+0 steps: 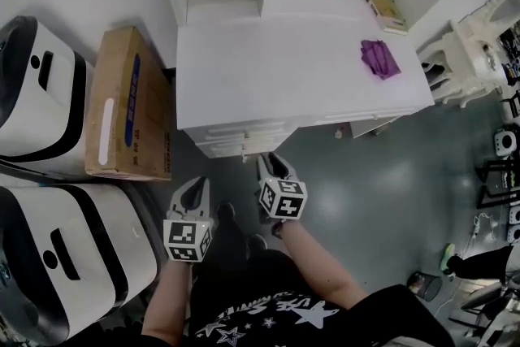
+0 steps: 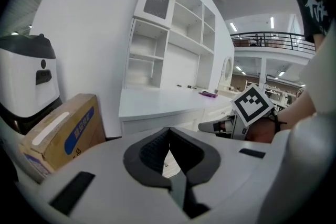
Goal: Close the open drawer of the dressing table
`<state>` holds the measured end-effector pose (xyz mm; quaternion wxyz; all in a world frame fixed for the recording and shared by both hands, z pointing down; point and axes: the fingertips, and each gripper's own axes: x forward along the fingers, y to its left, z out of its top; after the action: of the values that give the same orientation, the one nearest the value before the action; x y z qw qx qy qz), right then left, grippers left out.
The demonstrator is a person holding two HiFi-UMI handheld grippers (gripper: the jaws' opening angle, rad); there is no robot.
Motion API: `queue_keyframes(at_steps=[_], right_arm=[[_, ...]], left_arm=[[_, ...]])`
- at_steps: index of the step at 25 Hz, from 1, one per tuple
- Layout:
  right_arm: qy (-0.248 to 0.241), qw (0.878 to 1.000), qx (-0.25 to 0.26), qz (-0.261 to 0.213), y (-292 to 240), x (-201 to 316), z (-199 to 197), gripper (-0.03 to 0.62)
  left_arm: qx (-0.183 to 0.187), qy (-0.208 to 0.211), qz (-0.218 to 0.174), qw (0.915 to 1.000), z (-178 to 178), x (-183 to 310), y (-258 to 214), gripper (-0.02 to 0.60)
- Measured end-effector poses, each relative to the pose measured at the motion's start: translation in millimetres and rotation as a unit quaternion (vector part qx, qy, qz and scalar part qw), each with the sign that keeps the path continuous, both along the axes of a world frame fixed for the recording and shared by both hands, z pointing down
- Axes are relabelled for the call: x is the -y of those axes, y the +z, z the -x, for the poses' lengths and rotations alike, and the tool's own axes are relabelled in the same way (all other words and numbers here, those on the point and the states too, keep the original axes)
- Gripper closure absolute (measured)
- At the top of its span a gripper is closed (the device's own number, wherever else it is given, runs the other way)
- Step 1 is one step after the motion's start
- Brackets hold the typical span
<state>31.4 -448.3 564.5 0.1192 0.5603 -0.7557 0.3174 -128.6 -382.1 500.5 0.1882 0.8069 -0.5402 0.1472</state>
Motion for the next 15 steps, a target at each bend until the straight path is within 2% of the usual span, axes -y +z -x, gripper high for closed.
queue_keyframes(at_steps=[6,10,15], right_arm=[[-0.004,0.999,0.024,-0.048,-58,-47,-42,0.517],[-0.011,0.999,0.027,-0.039,-58,-78,-64,0.547],[-0.007,0.999,0.03,-0.024,-48,-99,-86,0.553]], left_arm=[[-0.007,-0.029,-0.031,0.9991,-19,-41,-52,0.572],[-0.024,-0.057,-0.038,0.9974,-34,-66,-72,0.572],[-0.019,-0.047,-0.024,0.9984,-61,-89,-70,0.572]])
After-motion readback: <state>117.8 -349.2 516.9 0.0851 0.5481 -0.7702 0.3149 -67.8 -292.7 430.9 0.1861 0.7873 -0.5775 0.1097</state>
